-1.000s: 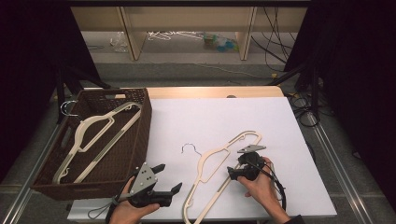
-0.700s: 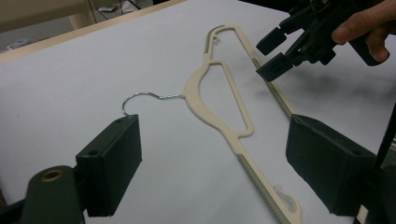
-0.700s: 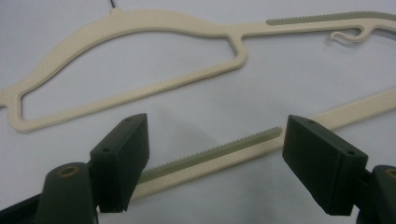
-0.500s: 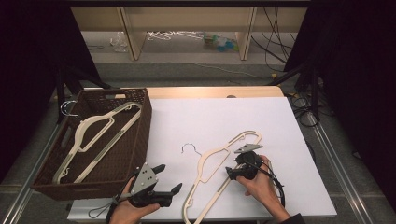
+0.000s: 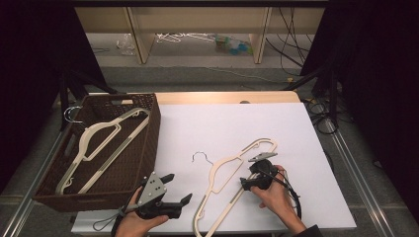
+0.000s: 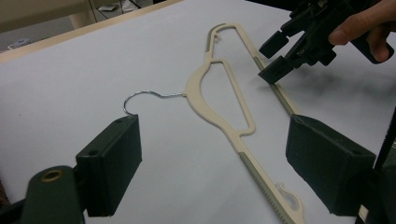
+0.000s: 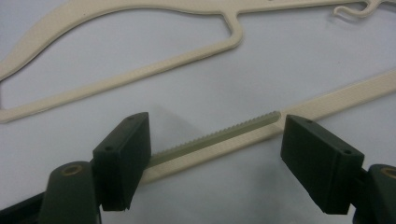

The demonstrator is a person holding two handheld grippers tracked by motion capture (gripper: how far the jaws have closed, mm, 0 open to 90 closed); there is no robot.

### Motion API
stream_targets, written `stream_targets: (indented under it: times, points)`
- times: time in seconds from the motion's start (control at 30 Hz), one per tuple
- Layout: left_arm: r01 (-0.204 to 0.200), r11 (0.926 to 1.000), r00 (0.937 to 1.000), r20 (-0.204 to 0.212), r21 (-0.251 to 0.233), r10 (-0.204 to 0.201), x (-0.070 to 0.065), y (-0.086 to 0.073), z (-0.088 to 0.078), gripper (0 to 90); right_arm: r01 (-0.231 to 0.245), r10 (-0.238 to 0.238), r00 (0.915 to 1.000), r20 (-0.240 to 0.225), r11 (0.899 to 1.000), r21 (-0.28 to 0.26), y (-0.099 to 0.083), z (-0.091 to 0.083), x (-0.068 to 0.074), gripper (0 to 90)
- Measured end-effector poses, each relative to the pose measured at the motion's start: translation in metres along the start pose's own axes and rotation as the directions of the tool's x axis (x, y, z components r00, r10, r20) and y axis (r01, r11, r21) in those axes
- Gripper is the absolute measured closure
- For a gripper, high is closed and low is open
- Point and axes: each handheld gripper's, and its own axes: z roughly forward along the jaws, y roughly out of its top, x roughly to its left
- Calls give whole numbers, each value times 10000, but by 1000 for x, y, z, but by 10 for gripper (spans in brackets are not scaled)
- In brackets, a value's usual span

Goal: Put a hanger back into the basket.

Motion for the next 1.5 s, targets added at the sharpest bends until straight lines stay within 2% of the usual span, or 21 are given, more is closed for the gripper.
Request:
stream_targets:
  times: [0.23, 0.3, 0.53, 0.57, 0.6, 0.7, 0.83, 0.9, 0.93, 1.03, 1.13, 1.17, 1.2, 1.23, 1.27, 1.3, 1.33, 1.37, 1.43, 1.47, 1.5]
  points:
    - [55, 10000, 10000, 19, -38, -55, 0, 0, -1, 183, 239, -239, 9997, -15, 9997, 101, 0, -1, -1, 259]
    - [49, 10000, 10000, 3, -13, -49, 0, -1, -1, 183, 110, -110, 9999, -11, 9999, 52, 0, 0, -1, 259]
    - [58, 10000, 10000, 8, -18, -58, 0, -1, -1, 183, 269, -268, 9996, -82, 9995, 166, -1, -2, -4, 272]
    - [65, 10000, 10000, 9, -27, -65, 0, -1, -1, 183, 248, -245, 9996, -129, 9994, 234, -1, -2, -4, 280]
    - [36, 10000, 10000, 9, -20, -36, 0, -1, -1, 183, 26, -22, 9999, -152, 9996, 287, -2, -3, -3, 285]
    - [59, 10000, 10000, 20, -4, -59, 0, -1, -1, 183, 175, -168, 9995, -251, 9994, 287, -3, -4, -8, 293]
    - [-12, 10000, 10000, 49, 24, 12, 0, -1, -1, 183, -24, 49, 9991, -429, 9983, 584, -5, -7, -13, 305]
    - [64, 10000, 10000, 34, -10, -64, 1, -1, -1, 183, -362, 398, 9979, -505, 9969, 692, -6, -8, -14, 318]
    - [57, 10000, 10000, 32, -16, -56, 1, -1, -1, 183, -611, 661, 9964, -523, 9939, 921, -6, -11, -12, 319]
    - [-1, 10000, 10000, 52, 81, 0, 0, -1, -1, 185, -297, 365, 9967, -730, 9953, 923, -7, -12, -12, 288]
    - [40, 9999, 10000, 44, 116, -41, 0, -2, 1, 185, -299, 374, 9969, -688, 9939, 1064, -8, -12, -5, 283]
    - [-48, 9999, 9999, 89, 165, 46, 0, -2, 0, 185, -499, 577, 9961, -662, 9923, 1138, -8, -13, -4, 273]
    - [-77, 9999, 9999, 93, 153, 75, -1, -2, 0, 185, -227, 300, 9972, -685, 9942, 1053, -8, -12, -6, 272]
    - [-15, 9999, 10000, 97, 103, 14, -1, -2, 0, 186, -234, 308, 9971, -692, 9941, 1055, -8, -12, -6, 278]
    - [24, 10000, 10000, 94, 56, -24, -1, -1, 0, 186, -472, 559, 9957, -741, 9923, 1148, -8, -12, -5, 286]
    - [1, 10000, 10000, 94, 85, -2, 0, -2, 0, 186, -228, 325, 9962, -808, 9927, 1181, -8, -13, -8, 288]
    - [-50, 9999, 9999, 91, 103, 49, 0, -2, 0, 187, -237, 325, 9966, -752, 9930, 1157, -8, -13, -9, 305]
    - [-84, 9999, 10000, 53, 114, 84, -1, -2, -1, 187, 3, 73, 9981, -618, 9925, 1219, -8, -14, -11, 327]
    - [-113, 9999, 9999, 72, 37, 112, 0, -1, -1, 188, 234, -242, 9997, 50, 9915, 1276, -8, -17, -17, 415]
    - [-52, 9999, 10000, 69, 90, 51, 0, -2, 0, 188, 227, -246, 9996, 113, 9892, 1448, -10, -17, -22, 388]
    - [-76, 9999, 9999, 112, 117, 74, 0, -2, 0, 188, -468, 495, 9986, -161, 9893, 1379, -12, -16, -24, 368]
